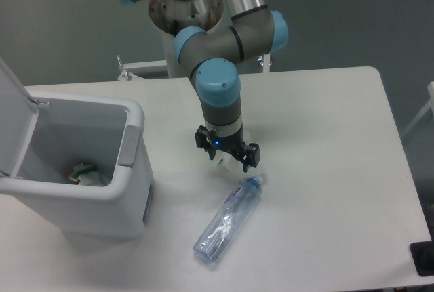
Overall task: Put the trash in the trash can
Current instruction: 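Move the open gripper over the crumpled clear plastic wrapper and lower it, then close the gripper on the wrapper and lift it off the table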
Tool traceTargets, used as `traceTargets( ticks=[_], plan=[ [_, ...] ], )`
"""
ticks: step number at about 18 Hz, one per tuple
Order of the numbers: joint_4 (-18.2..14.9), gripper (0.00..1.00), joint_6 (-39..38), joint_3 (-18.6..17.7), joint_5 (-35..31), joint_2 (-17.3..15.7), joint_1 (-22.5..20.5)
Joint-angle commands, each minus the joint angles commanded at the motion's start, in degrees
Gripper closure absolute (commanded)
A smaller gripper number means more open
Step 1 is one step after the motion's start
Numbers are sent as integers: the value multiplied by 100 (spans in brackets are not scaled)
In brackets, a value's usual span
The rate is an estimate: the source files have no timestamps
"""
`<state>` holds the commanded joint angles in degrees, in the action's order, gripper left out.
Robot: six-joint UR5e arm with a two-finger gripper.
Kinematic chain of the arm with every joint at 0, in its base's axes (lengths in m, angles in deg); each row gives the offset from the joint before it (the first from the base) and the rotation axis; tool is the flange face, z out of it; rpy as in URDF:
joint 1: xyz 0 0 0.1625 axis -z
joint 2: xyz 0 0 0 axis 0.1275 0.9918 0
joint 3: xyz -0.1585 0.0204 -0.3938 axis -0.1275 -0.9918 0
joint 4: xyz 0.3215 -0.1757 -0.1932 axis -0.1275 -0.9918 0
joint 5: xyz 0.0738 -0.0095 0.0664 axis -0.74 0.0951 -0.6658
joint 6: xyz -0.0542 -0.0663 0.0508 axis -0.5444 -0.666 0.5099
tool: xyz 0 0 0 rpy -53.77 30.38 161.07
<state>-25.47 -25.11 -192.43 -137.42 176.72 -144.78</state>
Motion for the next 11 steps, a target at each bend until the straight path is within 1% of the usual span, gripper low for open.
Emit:
traceTargets(
  ticks=[2,3,5,9,11],
  plan=[
    [17,97,62,9,0,-9,-44],
    [26,100,71,17,17,-9,-79],
    [18,100,97,79,35,-17,-167],
    [-17,100,448,123,61,-44,-334],
    [-96,100,449,377,149,-53,-387]
  ],
)
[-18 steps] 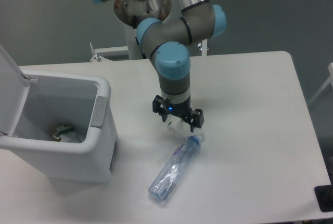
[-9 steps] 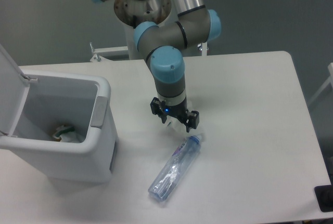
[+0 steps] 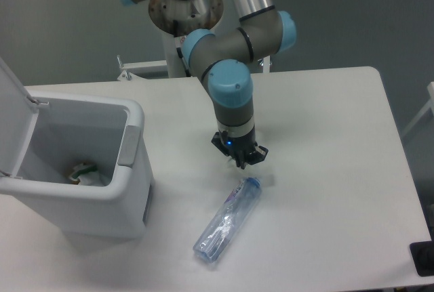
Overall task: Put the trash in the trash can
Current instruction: 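Close the gripper on the wrapper and lift it off the table, then carry the wrapper over the trash bin and open the gripper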
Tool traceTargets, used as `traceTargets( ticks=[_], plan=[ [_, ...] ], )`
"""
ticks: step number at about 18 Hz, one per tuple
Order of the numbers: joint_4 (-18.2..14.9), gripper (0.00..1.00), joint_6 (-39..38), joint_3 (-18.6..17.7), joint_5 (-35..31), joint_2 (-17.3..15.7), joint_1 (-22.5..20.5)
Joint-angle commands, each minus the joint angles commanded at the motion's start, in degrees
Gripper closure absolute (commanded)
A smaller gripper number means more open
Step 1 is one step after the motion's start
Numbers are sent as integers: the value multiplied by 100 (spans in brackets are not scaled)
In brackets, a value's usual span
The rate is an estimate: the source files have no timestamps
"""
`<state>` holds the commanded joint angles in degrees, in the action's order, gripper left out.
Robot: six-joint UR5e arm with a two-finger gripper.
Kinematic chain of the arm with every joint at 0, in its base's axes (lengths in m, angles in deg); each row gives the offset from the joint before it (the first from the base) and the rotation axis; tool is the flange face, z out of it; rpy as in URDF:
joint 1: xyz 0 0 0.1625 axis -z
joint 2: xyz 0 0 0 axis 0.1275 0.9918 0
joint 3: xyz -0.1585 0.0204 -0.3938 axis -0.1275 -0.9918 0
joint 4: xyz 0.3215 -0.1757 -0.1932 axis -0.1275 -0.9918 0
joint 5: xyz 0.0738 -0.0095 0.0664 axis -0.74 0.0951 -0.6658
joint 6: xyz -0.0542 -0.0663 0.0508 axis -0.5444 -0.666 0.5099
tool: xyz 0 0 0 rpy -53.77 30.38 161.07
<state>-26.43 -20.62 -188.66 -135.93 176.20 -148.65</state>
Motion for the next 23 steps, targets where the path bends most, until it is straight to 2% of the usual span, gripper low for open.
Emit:
traceTargets(
  ticks=[6,10,13,15,18,23],
  plan=[
    [-299,100,-88,343,851,-53,-237],
    [-299,100,-184,546,1729,-264,-448],
    [-256,100,-701,896,2617,-553,-501],
    [-247,100,-1070,1213,3144,-624,-484],
    [-238,100,-1554,1521,3655,-975,-431],
    [-220,100,-2319,1855,3964,-1379,-63]
  ],
)
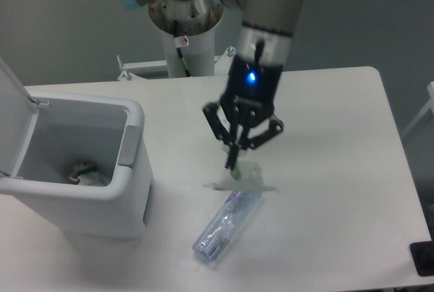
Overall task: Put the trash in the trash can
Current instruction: 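Carry the wrapper over the trash bin and open the gripper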
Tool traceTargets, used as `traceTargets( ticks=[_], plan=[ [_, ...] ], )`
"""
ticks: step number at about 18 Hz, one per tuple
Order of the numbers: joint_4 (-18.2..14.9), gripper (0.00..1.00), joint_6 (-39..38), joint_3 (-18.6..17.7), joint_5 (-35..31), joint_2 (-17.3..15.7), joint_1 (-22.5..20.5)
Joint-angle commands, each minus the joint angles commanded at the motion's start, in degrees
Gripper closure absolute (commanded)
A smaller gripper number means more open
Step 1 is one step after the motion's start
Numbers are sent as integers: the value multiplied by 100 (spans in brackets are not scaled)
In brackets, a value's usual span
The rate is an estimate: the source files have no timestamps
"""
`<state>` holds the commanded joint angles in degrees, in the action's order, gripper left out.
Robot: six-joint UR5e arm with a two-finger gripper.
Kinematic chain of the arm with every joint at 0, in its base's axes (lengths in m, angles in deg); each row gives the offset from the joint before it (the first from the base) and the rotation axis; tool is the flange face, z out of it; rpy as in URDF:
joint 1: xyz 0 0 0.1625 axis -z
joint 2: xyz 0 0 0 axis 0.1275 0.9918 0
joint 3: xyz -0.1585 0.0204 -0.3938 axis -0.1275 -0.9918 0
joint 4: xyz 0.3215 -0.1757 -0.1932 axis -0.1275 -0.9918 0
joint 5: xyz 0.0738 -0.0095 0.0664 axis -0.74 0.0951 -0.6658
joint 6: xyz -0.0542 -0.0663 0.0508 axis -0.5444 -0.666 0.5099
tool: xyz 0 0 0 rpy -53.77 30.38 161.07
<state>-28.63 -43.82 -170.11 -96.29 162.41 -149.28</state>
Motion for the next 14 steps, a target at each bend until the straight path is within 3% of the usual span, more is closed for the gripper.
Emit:
traceTargets(
  ticks=[3,8,11,12,13,14],
  plan=[
    [9,100,-238,-8,-18,-211,378],
    [0,100,-1142,-87,-26,-361,1397],
    [0,100,-1337,-114,-18,-422,1574],
    [0,95,-1328,-149,-18,-422,1609],
    [0,83,-1302,-210,-18,-422,1618],
    [17,62,-1250,-297,-18,-431,1619]
  ],
)
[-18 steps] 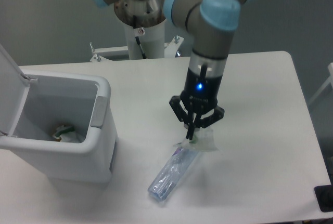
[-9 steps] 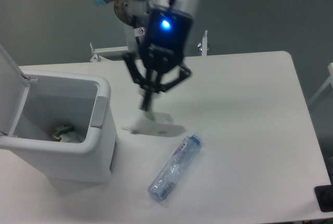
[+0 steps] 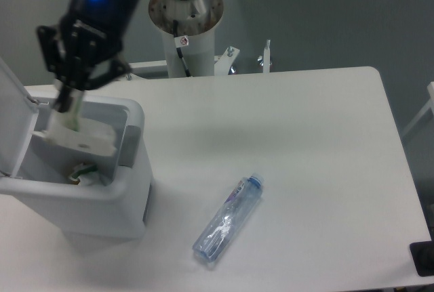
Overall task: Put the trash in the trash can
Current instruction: 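Carry the wrapper over the trash bin and open the gripper, then raise the empty gripper away from the bin toward the bottle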
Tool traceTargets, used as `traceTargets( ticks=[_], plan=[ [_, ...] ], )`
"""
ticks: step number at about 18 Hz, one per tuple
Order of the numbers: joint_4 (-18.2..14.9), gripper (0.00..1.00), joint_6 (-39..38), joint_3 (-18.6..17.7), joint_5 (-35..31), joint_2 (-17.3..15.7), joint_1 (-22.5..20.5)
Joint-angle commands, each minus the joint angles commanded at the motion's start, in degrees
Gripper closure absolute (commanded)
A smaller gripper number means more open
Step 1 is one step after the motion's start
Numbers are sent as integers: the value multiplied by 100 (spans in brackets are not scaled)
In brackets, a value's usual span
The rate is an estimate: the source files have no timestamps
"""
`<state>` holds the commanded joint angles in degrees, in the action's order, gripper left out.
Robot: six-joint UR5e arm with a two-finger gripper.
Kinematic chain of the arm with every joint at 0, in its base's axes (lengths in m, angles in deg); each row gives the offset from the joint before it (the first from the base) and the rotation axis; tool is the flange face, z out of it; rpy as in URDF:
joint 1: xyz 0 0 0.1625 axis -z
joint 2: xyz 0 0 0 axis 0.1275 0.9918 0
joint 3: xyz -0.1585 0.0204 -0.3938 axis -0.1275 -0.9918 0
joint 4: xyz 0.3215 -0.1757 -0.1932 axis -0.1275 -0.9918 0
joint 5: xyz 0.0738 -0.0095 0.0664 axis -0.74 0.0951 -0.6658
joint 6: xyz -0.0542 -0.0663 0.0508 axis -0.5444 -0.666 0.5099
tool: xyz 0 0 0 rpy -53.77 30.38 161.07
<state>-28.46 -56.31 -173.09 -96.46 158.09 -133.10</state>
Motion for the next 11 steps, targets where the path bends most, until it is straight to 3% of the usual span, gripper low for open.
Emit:
traceTargets(
  ticks=[1,2,7,11],
  plan=[
    [0,35,88,-62,0,9,0],
    [0,0,158,-123,-26,26,0],
    [-9,0,220,-378,-53,62,-272],
    [-9,0,229,-291,-26,44,-701]
  ],
)
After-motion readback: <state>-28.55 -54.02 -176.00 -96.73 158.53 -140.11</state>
